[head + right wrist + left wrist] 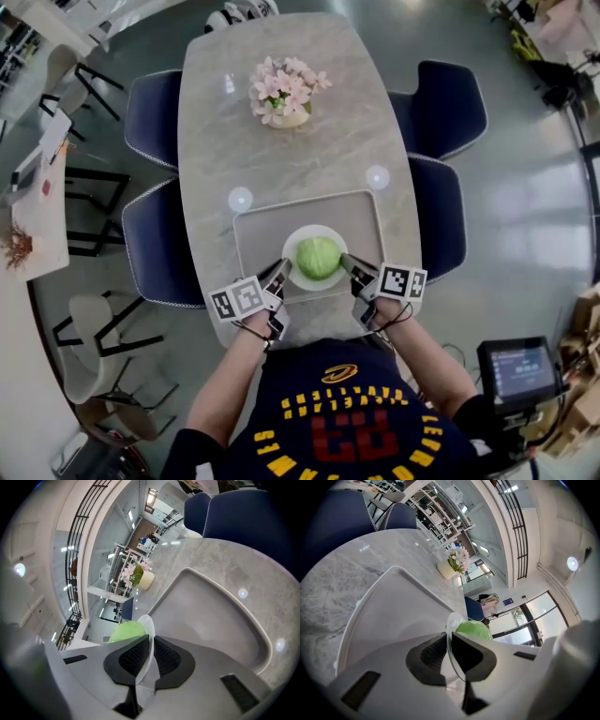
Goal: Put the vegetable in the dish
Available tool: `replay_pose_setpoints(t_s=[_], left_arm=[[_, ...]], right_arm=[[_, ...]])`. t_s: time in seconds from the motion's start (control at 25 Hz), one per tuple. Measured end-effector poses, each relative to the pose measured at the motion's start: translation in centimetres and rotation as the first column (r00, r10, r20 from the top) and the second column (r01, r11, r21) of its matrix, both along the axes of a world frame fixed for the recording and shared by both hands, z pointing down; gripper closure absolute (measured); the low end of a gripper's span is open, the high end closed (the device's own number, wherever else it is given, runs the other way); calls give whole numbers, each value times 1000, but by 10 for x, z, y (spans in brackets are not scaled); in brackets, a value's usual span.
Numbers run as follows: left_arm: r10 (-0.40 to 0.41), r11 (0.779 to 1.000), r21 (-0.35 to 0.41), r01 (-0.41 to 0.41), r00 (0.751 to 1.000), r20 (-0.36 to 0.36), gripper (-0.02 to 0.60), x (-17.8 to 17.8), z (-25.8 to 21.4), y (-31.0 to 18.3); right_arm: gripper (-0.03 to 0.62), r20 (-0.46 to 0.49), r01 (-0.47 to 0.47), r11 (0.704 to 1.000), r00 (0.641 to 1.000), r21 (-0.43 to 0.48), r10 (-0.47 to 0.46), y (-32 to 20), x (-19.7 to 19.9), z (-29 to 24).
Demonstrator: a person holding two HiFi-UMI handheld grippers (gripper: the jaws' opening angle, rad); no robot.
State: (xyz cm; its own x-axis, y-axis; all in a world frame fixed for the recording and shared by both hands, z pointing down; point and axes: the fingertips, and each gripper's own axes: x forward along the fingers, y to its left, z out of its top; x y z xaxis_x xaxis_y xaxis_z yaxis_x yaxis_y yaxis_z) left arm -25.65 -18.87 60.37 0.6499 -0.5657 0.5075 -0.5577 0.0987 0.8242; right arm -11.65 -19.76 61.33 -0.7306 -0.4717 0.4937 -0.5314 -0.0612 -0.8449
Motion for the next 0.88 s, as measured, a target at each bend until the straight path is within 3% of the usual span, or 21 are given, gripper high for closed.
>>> replay_pose_setpoints(t_s=[0.88], left_arm=[[25,998,-67,-19,995,95,554,-5,56,4]], right_arm=[[572,-98,71,996,992,-55,-76,0,-4,58]])
